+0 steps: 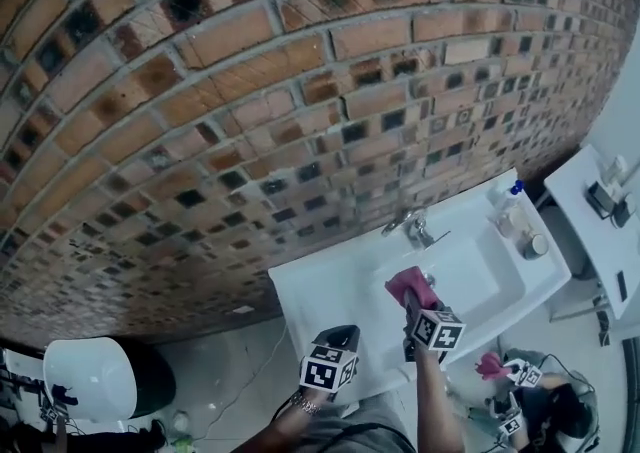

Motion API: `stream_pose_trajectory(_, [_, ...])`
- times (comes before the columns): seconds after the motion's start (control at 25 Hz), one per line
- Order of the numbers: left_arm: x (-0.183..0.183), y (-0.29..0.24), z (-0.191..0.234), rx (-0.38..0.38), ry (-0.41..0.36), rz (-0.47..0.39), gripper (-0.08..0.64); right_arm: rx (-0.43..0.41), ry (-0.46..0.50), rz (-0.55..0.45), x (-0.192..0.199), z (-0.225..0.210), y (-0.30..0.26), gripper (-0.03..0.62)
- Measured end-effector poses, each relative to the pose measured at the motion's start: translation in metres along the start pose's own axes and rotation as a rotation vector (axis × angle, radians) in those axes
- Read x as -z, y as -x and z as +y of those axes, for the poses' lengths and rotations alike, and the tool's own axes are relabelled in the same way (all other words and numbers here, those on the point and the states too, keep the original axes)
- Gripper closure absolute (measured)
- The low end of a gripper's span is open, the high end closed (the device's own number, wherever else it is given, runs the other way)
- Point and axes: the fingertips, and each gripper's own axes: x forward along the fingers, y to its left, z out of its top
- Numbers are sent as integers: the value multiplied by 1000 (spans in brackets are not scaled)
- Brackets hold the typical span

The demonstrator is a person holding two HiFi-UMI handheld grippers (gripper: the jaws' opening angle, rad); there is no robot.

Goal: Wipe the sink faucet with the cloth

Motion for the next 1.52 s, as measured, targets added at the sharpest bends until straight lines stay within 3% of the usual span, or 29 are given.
stream_pose_trajectory(0.2, [14, 24, -3, -3, -21, -47, 543, -86, 66, 18, 43, 83, 33, 528])
stream_pose_trajectory(0.44, [33, 79, -2, 9, -29, -136, 543, -74, 140, 20, 98, 145, 85, 526])
stream_pose_trajectory(0.64, [103, 139, -3, 19, -3, -185, 543, -36, 203, -36, 153, 199, 148, 526])
stream_pose_trajectory(0.84, [171, 182, -19, 40, -13, -147, 543, -14, 264, 26, 220, 246, 197, 528])
stream_pose_trajectory(1.08, [171, 216, -39, 42, -30, -187, 545, -15, 288, 12, 216, 281, 223, 528])
stream_pose_trajectory(1.52, [163, 213, -67, 5, -86, -247, 543, -16, 314, -63, 208, 272, 259, 526])
